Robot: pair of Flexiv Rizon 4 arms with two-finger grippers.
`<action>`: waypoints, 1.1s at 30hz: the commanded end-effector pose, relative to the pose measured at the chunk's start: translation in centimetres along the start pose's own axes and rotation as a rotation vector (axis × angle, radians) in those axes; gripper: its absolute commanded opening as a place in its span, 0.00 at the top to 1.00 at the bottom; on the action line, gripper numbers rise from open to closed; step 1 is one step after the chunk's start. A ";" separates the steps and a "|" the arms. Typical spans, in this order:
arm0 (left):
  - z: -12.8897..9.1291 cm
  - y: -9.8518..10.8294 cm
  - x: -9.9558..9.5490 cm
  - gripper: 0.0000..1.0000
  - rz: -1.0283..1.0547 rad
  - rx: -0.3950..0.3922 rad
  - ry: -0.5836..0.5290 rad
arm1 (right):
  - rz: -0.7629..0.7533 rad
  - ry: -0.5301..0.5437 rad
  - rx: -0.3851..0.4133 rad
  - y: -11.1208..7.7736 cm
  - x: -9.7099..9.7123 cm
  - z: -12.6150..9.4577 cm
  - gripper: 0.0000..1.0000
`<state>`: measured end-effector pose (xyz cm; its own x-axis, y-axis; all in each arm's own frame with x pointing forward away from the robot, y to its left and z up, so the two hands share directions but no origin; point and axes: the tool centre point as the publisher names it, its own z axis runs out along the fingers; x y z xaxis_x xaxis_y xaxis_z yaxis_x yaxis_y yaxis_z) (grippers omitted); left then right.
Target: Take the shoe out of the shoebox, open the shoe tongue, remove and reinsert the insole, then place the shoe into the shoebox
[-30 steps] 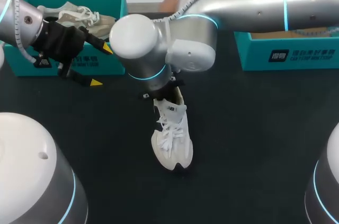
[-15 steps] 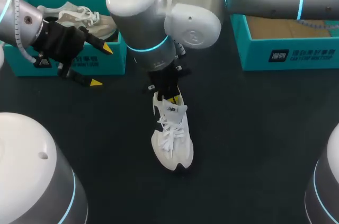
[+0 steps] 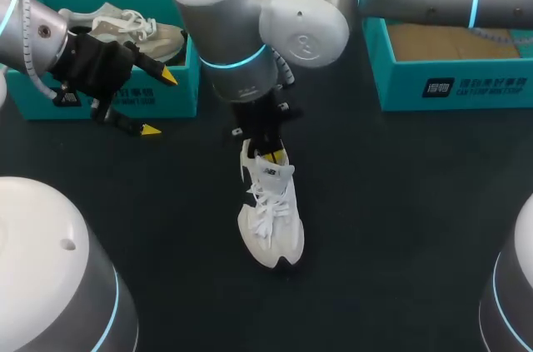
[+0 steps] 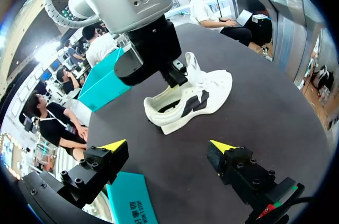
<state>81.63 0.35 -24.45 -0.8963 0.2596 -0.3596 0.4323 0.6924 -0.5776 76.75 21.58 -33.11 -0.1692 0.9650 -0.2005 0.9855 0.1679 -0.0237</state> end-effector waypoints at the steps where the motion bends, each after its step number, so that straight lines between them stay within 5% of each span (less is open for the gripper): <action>1: 0.0 -0.1 0.0 0.00 0.000 -0.003 0.001 | -0.004 0.030 0.031 -0.5 0.4 0.4 1.00; 8: 0.0 -0.1 0.0 0.00 0.000 -0.003 0.001 | 0.005 0.074 0.069 -1.3 0.9 0.9 1.00; 9: 0.0 -0.1 0.0 0.00 0.000 -0.003 0.001 | 0.005 0.079 0.081 -1.3 1.0 1.0 0.68; 10: 0.0 -0.1 0.0 0.00 0.000 -0.003 0.001 | 0.008 0.088 0.082 -1.4 1.0 1.1 0.00; 33: 0.0 -0.1 0.0 0.00 0.000 -0.003 0.001 | -0.010 0.106 0.071 -1.4 1.5 1.3 0.00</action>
<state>81.62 0.35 -24.45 -0.8962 0.2597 -0.3596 0.4324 0.6924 -0.5776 75.29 22.63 -34.52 -0.1754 0.9794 -0.1000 0.9814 0.1658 -0.0973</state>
